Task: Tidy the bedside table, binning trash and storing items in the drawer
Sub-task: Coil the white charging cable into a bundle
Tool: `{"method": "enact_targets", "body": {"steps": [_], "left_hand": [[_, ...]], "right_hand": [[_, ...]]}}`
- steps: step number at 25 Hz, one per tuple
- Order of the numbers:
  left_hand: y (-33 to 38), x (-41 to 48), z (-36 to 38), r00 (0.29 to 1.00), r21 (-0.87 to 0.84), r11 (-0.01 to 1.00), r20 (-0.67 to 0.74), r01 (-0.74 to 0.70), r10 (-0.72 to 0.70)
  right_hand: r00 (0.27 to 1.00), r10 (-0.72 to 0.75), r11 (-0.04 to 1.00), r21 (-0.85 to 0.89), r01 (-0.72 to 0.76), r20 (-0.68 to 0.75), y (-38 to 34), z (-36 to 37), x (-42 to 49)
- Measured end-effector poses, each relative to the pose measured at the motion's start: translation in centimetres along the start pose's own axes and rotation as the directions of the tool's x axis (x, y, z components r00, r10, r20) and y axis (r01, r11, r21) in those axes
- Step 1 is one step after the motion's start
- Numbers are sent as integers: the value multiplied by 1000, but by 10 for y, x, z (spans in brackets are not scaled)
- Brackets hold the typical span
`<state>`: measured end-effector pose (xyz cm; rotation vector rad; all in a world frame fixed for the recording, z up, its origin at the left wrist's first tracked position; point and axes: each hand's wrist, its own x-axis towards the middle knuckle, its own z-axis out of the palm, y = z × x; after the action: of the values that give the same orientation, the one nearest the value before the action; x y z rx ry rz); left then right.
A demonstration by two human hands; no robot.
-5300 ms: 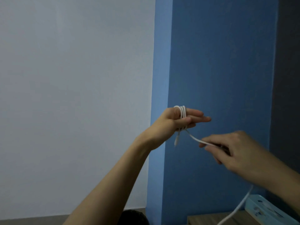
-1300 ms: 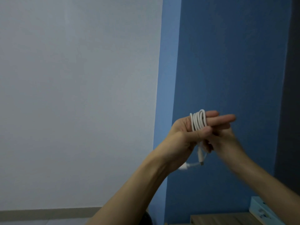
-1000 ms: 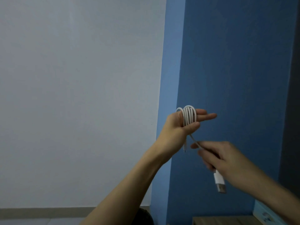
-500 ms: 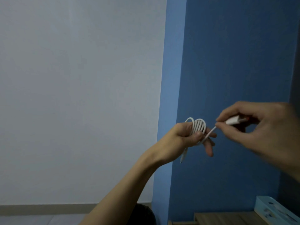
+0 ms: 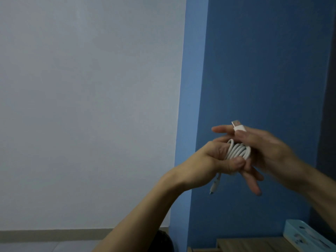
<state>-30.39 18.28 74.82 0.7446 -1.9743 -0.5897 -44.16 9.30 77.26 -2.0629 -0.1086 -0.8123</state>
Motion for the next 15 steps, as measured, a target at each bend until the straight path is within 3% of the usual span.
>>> {"method": "enact_targets", "body": {"steps": [4, 7, 11, 15], "left_hand": [[0, -4, -6, 999, -26, 998, 15, 50, -50], [-4, -5, -8, 996, -66, 994, 1, 84, -84], [-7, -5, -3, 986, -3, 992, -107, 126, -126], [-7, -6, 2, 970, -42, 993, -211, 112, -118]], "right_hand": [[997, -12, 999, 33, 9, 73, -3, -8, -3], [984, -25, 998, -56, 36, 179, -6, -15, -5], [983, -61, 952, -285, 110, 176, -12, -23, -7], [982, -127, 916, -364, 170, 140, -18, -18, -8]]}}
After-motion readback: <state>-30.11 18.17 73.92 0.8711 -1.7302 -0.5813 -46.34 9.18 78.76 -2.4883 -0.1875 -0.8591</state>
